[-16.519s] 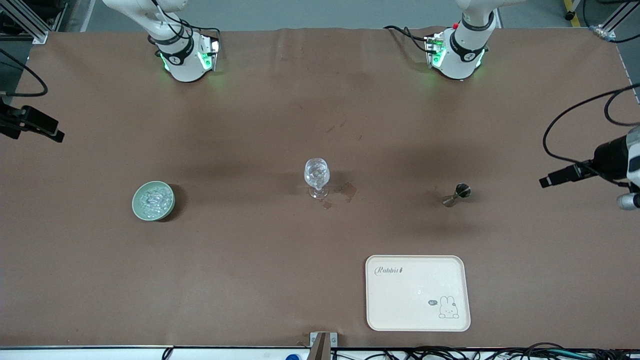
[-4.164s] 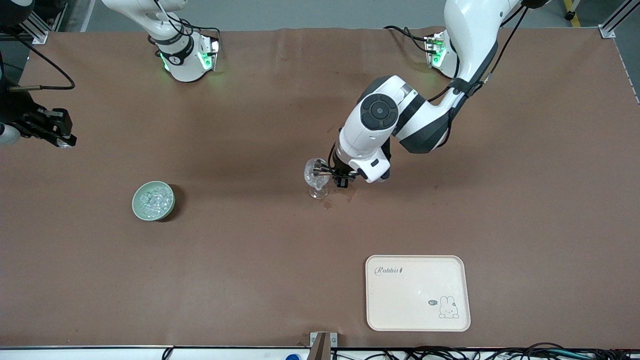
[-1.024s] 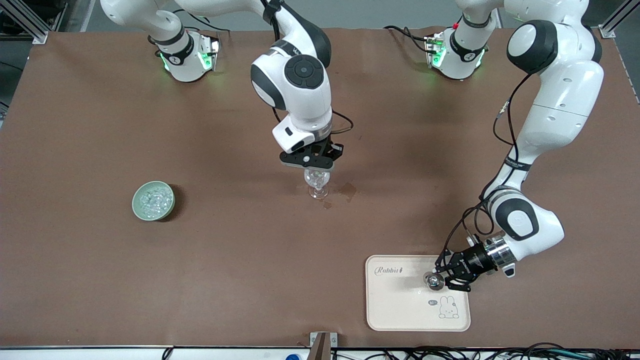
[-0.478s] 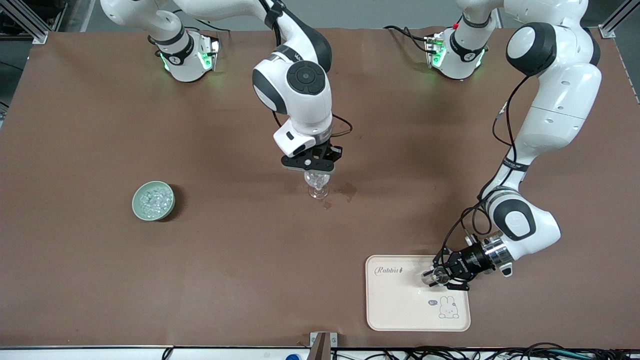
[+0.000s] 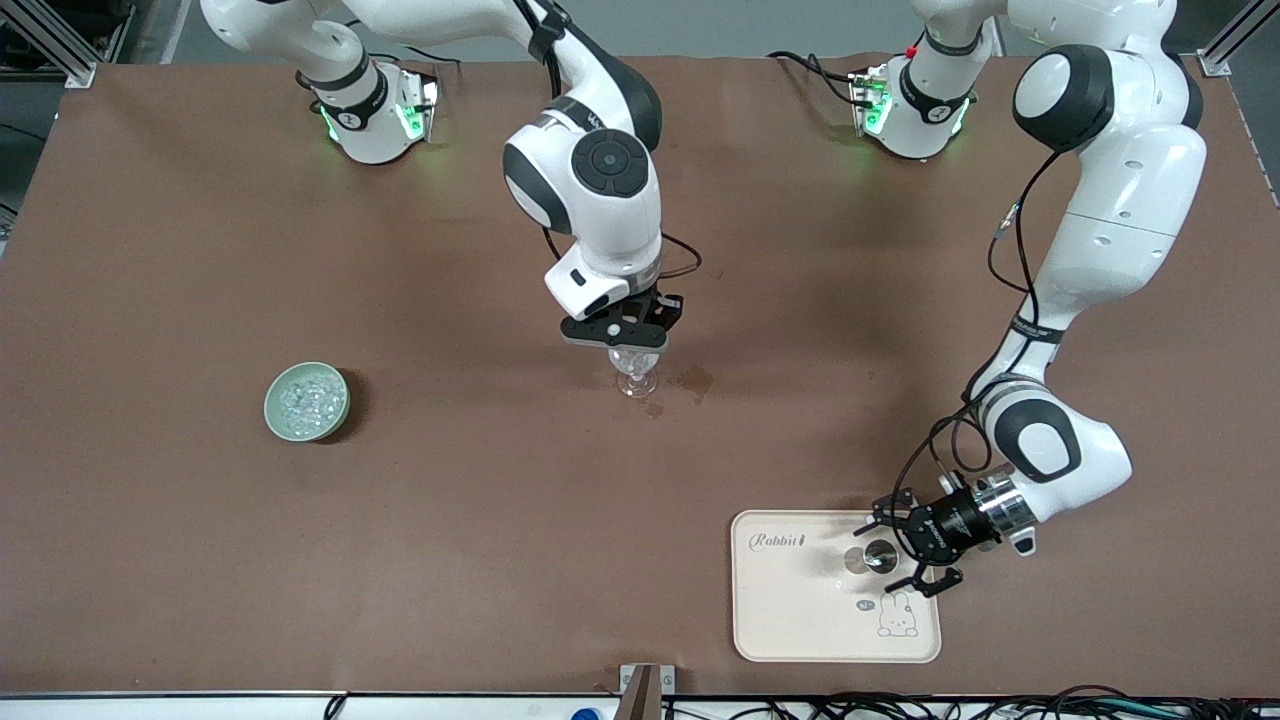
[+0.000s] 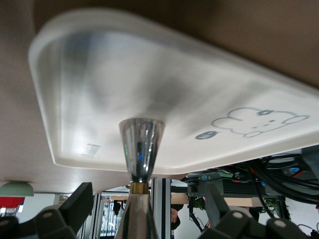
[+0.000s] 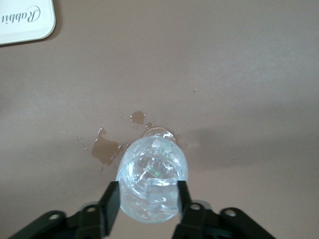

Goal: Pour wine and add ice with both arms
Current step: 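Set the jigger on the tray while the right gripper drops ice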

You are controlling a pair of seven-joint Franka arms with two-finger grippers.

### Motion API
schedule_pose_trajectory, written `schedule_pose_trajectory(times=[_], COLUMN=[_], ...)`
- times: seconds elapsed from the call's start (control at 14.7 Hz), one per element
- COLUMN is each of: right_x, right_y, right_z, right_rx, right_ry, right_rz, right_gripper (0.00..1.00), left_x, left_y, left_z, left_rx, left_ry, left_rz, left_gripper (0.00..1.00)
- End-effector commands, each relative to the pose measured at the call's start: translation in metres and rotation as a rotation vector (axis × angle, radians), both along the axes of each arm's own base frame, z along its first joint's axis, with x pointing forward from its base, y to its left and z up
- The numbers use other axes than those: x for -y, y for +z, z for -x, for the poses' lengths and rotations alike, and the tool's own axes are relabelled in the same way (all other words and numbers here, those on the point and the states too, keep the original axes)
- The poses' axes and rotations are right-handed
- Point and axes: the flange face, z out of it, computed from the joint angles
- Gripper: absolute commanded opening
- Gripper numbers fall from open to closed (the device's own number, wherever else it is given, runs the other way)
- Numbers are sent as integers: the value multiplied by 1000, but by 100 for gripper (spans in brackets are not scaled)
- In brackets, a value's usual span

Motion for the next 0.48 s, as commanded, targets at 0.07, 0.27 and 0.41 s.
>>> schedule_pose_trajectory(times=[0.07, 0.27, 0.41], right_x=[2, 5, 5], right_y=[5, 7, 8], right_z=[-7, -10, -10], right_rx=[22, 25, 25], right_ry=[18, 8, 10], right_rz=[5, 2, 2], right_gripper=[100, 100, 100], left_x=[-11, -22, -20], left_y=[37, 86, 132], left_z=[3, 5, 11], left_rx=[66, 105, 124], left_ry=[-184, -410, -575], left_rz=[-203, -363, -494], left_gripper=[100, 100, 100])
